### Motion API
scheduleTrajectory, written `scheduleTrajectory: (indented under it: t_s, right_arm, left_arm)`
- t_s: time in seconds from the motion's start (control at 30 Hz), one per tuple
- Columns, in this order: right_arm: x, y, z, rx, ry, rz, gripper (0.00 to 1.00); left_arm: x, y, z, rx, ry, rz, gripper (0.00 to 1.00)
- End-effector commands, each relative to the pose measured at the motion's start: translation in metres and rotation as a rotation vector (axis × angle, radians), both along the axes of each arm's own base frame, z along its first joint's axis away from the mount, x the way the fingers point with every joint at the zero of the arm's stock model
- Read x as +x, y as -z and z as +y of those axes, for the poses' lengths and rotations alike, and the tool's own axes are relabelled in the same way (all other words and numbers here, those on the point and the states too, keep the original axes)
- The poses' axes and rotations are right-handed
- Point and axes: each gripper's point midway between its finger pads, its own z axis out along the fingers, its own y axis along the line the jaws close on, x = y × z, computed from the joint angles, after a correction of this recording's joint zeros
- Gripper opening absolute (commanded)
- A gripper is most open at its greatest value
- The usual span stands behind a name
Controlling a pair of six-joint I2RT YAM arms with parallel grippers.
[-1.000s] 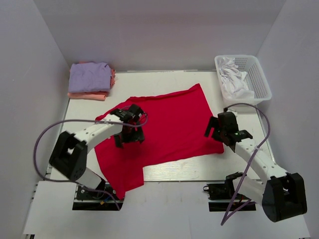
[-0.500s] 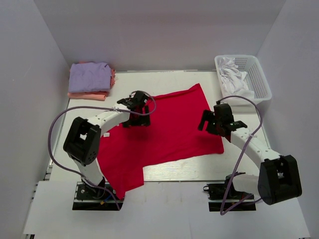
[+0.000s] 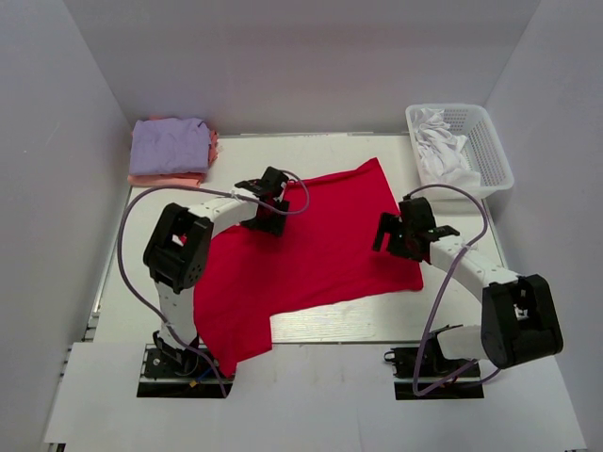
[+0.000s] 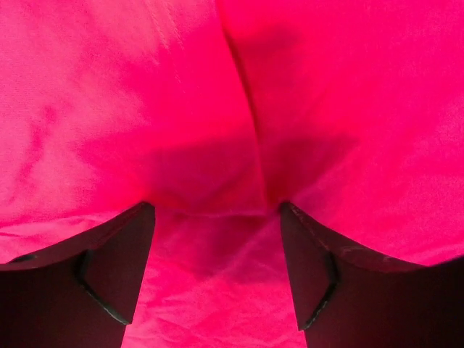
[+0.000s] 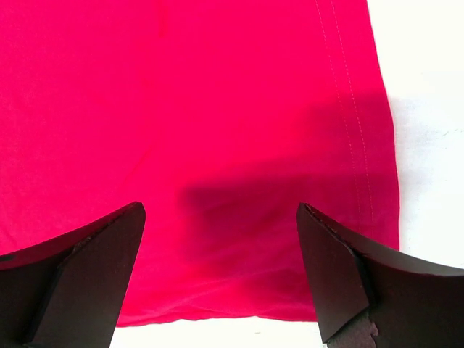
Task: Fold and stack the t-shirts
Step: Flatten out the tshirt
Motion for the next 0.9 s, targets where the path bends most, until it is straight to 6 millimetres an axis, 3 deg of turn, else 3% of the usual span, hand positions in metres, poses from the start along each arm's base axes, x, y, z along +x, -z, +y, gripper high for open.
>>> scheduleTrajectory:
  t_s: [0.0,0.03,0.07,0.23,0.27,0.3,0.47,0.6,0.7,0.77,0.87]
  right_arm:
    - [0.007,-0.003,-0.003,-0.022,0.001,0.0,0.9]
    - [0.006,-0.001,-0.004,-0.028,0.007,0.008,0.9]
    - [0.005,0.002,-0.006,-0.037,0.014,0.016,0.9]
    - [-0.002,0.016,-0.009,-0.054,0.031,0.07,0.9]
    - [-0.003,0.018,-0.011,-0.059,0.036,0.075,0.9]
    - [-0.004,0.019,-0.011,-0.061,0.036,0.077,0.9]
    - [-0.005,0.024,-0.014,-0.076,0.045,0.093,0.9]
    - [-0.003,0.025,-0.014,-0.086,0.035,0.094,0.9]
    - [0.004,0.022,-0.017,-0.112,0.026,0.094,0.9]
    - [0.006,0.022,-0.018,-0.126,0.027,0.103,0.9]
    - [0.011,0.021,-0.016,-0.122,0.026,0.104,0.9]
  left_arm:
    - [0.022,-0.025,0.001,0.024,0.013,-0.092,0.74]
    - [0.025,-0.029,0.005,0.047,0.001,-0.105,0.68]
    - [0.028,-0.028,0.006,0.053,-0.012,-0.11,0.54]
    - [0.027,-0.021,0.011,0.088,-0.052,-0.088,0.21]
    - [0.03,-0.024,0.012,0.091,-0.057,-0.101,0.04]
    - [0.028,-0.024,0.015,0.101,-0.074,-0.096,0.0]
    - [0.046,-0.056,0.035,0.167,-0.147,-0.215,0.0]
    - [0.081,-0.091,0.03,0.117,-0.062,-0.386,0.0]
    - [0.108,-0.11,0.049,0.188,-0.079,-0.461,0.0]
    - [0.123,-0.107,0.064,0.233,-0.083,-0.455,0.0]
    - [0.148,-0.119,0.085,0.259,-0.101,-0.493,0.0]
